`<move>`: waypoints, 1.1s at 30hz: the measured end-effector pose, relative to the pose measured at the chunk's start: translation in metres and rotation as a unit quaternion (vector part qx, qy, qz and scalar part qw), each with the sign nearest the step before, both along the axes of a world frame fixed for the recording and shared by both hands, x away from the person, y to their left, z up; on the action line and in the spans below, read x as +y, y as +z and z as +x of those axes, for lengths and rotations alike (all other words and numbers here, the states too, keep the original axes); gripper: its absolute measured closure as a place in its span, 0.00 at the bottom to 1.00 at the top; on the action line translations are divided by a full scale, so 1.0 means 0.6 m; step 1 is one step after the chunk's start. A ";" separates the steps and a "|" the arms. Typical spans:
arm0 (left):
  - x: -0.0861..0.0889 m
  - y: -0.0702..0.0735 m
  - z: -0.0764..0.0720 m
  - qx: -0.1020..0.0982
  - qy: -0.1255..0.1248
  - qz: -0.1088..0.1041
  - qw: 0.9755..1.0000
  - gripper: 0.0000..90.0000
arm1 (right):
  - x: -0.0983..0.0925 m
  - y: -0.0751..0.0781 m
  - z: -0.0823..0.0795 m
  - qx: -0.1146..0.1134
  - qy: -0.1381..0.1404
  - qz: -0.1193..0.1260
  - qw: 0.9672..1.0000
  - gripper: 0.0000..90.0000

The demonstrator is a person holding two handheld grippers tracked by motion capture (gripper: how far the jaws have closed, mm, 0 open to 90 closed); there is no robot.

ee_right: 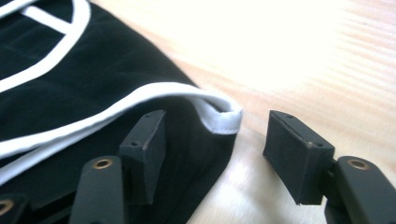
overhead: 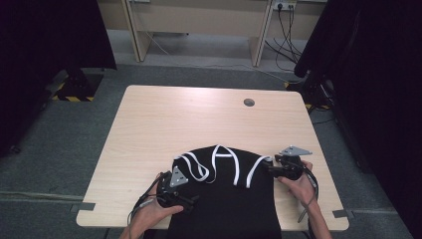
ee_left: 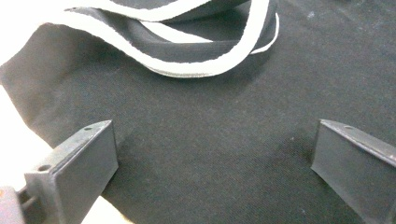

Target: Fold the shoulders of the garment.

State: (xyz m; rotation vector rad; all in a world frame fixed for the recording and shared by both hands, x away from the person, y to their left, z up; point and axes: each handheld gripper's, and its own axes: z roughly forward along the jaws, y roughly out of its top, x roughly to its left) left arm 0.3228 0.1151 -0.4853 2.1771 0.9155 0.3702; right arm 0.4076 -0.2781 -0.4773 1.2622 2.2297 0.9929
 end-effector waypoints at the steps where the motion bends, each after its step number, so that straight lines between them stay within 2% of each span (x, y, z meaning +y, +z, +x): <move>1: 0.000 0.000 0.001 0.000 0.001 0.000 1.000 0.00 | 0.002 0.000 0.003 0.000 -0.006 -0.001 1.000 0.43; 9: -0.003 0.000 0.012 0.000 0.005 0.000 1.000 0.00 | 0.003 0.000 0.040 -0.001 -0.055 -0.001 0.998 0.42; 17: -0.006 0.000 0.022 0.000 0.009 0.000 1.000 0.00 | 0.002 0.001 0.037 0.003 -0.062 0.001 0.998 0.39; 18: -0.006 0.000 0.023 0.000 0.008 0.000 1.000 0.00 | 0.003 0.003 0.034 0.006 -0.059 0.008 0.998 0.40; 22: -0.006 0.000 0.023 0.000 0.008 0.000 1.000 0.00 | 0.011 0.020 0.010 -0.008 -0.036 0.000 0.999 0.39; 25: -0.006 0.000 0.023 -0.001 0.008 0.000 1.000 0.00 | 0.012 0.025 -0.012 -0.006 -0.019 0.001 1.000 0.38; 30: -0.006 0.000 0.023 -0.001 0.009 0.000 1.000 0.00 | 0.014 0.014 -0.049 0.017 0.019 0.008 1.000 0.37; 33: -0.006 0.000 0.023 -0.001 0.008 0.000 1.000 0.00 | 0.013 0.005 -0.063 0.020 0.027 -0.002 0.999 0.37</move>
